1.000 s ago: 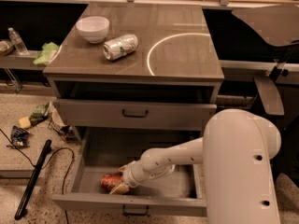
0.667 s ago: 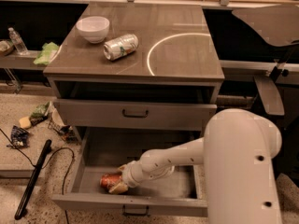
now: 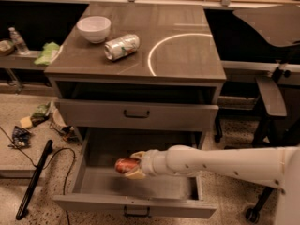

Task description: Pick coke can from middle drawer and place on counter

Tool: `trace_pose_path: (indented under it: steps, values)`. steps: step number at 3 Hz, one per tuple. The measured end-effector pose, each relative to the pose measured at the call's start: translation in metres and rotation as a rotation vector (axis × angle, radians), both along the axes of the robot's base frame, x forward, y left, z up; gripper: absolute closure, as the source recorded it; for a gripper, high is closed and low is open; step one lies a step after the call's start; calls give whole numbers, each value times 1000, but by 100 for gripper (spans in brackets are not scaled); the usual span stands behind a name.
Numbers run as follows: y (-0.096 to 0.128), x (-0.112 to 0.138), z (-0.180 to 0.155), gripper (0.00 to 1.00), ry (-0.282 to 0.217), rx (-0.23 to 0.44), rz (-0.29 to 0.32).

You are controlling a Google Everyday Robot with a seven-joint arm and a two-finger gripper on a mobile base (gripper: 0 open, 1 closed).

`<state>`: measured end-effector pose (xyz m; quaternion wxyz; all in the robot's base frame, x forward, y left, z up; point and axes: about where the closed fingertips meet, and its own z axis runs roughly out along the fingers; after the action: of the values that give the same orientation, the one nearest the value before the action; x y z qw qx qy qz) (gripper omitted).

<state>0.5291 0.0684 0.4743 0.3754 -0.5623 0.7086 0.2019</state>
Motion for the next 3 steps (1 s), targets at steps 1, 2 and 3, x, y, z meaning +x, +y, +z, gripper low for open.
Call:
trace_pose_path:
  steps: [1, 2, 3]
  values:
    - [-31, -1, 25, 100, -37, 11, -41]
    - [-45, -8, 63, 100, -94, 81, -20]
    - [-67, -15, 126, 100, -154, 167, -10]
